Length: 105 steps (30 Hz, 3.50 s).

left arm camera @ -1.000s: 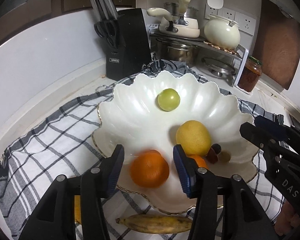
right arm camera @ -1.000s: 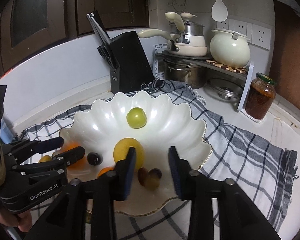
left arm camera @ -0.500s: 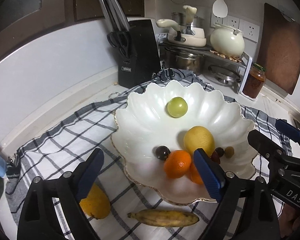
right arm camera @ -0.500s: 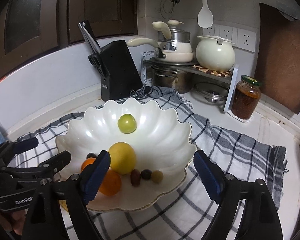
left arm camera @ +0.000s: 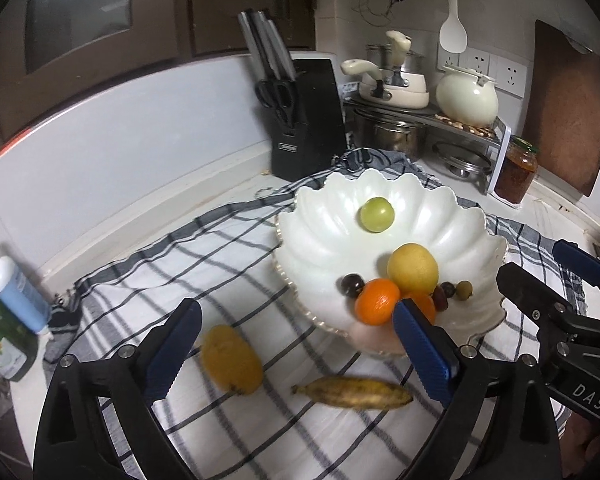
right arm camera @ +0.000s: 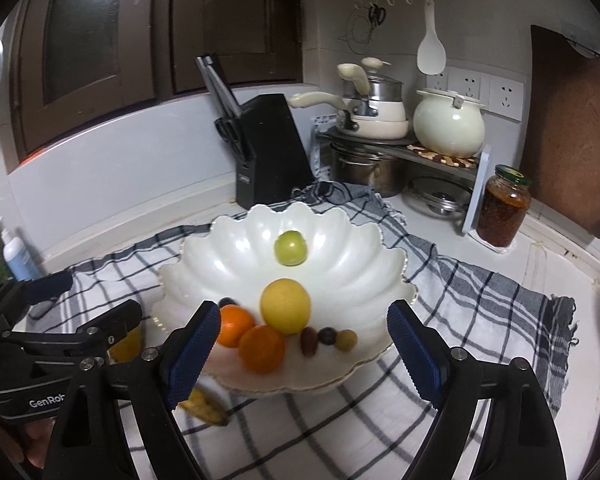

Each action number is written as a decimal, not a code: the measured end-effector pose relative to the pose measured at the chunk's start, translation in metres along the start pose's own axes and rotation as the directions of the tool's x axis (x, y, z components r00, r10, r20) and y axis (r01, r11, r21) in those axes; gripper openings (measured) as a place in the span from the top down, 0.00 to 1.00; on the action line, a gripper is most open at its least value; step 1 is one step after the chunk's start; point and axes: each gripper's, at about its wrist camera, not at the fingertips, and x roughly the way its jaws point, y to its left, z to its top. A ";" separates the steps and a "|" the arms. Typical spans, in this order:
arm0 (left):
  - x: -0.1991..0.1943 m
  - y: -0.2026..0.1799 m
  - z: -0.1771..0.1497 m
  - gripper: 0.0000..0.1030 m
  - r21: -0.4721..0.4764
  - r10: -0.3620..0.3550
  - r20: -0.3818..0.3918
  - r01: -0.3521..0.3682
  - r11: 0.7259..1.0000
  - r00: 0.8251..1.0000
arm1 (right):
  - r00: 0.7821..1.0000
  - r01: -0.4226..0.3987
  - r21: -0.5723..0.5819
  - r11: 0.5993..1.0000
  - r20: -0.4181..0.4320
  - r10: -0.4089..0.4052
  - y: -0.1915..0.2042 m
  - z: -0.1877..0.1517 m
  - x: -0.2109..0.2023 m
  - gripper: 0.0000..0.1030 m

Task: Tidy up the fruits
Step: 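Withdraw both open tools from the bowl toward the banana, then close the right tool around the middle of the banana, then lift the banana with the right tool toward the white bowl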

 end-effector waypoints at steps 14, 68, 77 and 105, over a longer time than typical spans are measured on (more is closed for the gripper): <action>-0.028 0.019 -0.041 0.05 -0.062 0.060 -0.035 -0.062 0.996 0.998 | 0.997 -0.077 -0.091 0.993 -0.017 0.076 0.030 -0.022 -0.020 0.17; -0.014 0.047 -0.125 0.00 -0.337 0.268 -0.262 -0.348 0.875 0.927 | 0.879 -0.447 -0.381 0.809 -0.354 0.319 0.094 -0.074 0.064 0.59; -0.012 0.049 -0.128 0.00 -0.340 0.258 -0.271 -0.343 0.876 0.927 | 0.906 -0.358 -0.361 0.861 -0.357 0.227 0.089 -0.076 0.070 0.59; -0.027 0.056 -0.118 0.00 -0.311 0.217 -0.197 -0.271 0.911 0.956 | 0.908 -0.380 -0.198 0.903 -0.265 0.324 0.084 -0.069 0.034 0.71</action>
